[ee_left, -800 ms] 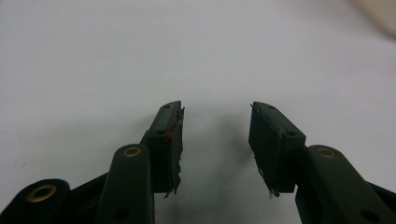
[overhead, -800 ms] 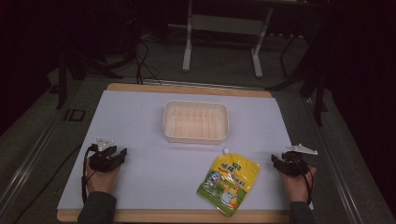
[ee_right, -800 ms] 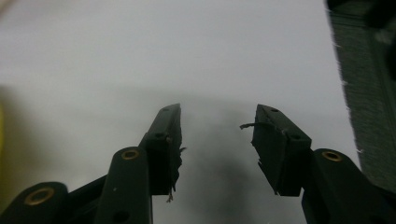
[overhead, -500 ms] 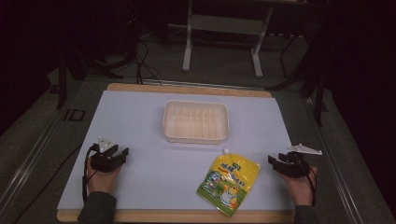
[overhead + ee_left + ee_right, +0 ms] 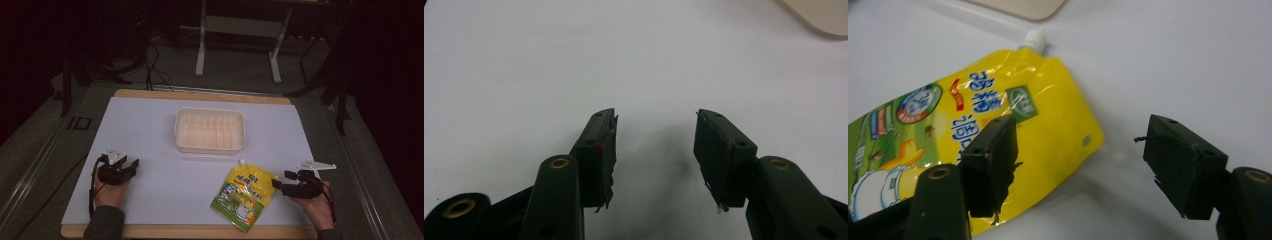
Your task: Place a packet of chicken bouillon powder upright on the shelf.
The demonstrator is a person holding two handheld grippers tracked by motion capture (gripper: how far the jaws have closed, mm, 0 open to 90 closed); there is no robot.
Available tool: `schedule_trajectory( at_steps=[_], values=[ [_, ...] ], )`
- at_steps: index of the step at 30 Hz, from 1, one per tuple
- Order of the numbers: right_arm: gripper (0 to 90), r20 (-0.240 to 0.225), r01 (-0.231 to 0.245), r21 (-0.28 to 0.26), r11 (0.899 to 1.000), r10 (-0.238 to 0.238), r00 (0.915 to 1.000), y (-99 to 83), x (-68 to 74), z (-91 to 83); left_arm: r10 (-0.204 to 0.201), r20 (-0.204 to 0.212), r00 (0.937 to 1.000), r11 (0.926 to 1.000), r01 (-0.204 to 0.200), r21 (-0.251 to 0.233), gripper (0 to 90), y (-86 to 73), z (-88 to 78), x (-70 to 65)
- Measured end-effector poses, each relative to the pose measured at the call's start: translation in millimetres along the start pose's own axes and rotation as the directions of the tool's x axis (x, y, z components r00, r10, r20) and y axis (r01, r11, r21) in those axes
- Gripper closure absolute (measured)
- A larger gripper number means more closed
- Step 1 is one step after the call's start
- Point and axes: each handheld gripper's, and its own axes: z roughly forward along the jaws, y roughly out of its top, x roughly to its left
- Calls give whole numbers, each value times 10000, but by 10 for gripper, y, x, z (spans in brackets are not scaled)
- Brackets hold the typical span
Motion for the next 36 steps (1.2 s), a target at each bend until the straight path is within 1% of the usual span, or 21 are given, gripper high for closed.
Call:
schedule_trajectory(
  at_steps=[3,7,9,15,19,23,24,25,26,27,28,29,30,31,32,33,34,35,36],
  values=[
    [297,-113,79,100,9999,-78,9999,-35,8,61,0,-20,10000,10000,0,-13,508,0,-2,-2],
    [297,-175,87,396,9992,-80,9998,-63,25,149,-88,-18,10000,10000,88,-23,501,0,-1,4],
    [297,-230,9,442,9990,1,9997,-63,29,185,-102,-15,9999,9999,102,-1,500,0,-1,8],
    [297,-141,73,676,9977,-64,9999,-62,46,305,-87,-15,10000,10000,87,-10,500,0,-1,3],
    [305,-239,58,836,9965,-38,9997,-61,77,356,-83,-6,10000,10000,83,-4,499,1,0,3],
    [361,-738,208,1053,9942,-131,9972,-36,154,405,-72,-14,10000,10000,72,3,500,0,2,1],
    [364,-897,229,1141,9932,-126,9959,-25,166,424,-55,-14,10000,10000,55,8,499,1,3,1],
    [367,-932,185,1187,9928,-74,9956,-14,175,440,-55,-14,10000,10000,55,8,499,1,3,1],
    [397,-946,174,1234,9922,-57,9955,-5,177,449,-39,-23,10000,10000,39,21,499,1,3,0],
    [432,-1113,131,1328,9911,18,9938,10,179,461,-39,-19,10000,10000,39,29,498,1,3,0],
    [441,-1236,29,1394,9902,145,9922,17,182,472,-38,-26,10000,10000,38,31,498,1,3,-1],
    [441,-1236,29,1394,9902,145,9922,17,182,472,-38,-26,10000,10000,38,31,498,1,3,-1],
    [489,-1266,-44,1741,9847,268,9916,34,194,511,-63,-22,10000,10000,63,21,498,0,5,-1],
    [489,-1266,-44,1741,9847,268,9916,34,194,511,-63,-22,10000,10000,63,21,498,0,5,-1],
    [563,-1304,-244,1885,9818,497,9902,57,184,518,-65,-27,10000,10000,65,21,498,0,5,-1],
    [563,-1304,-244,1885,9818,497,9902,57,184,518,-65,-27,10000,10000,65,21,498,0,5,-1],
    [592,-1272,-313,1938,9805,568,9903,64,179,519,-42,-31,10000,10000,42,31,498,1,4,-1],
    [592,-1272,-313,1938,9805,568,9903,64,179,519,-42,-31,10000,10000,42,31,498,1,4,-1],
    [618,-1295,-404,2014,9787,675,9893,73,168,523,-33,-32,10000,10000,33,31,498,1,3,-1]
  ],
)
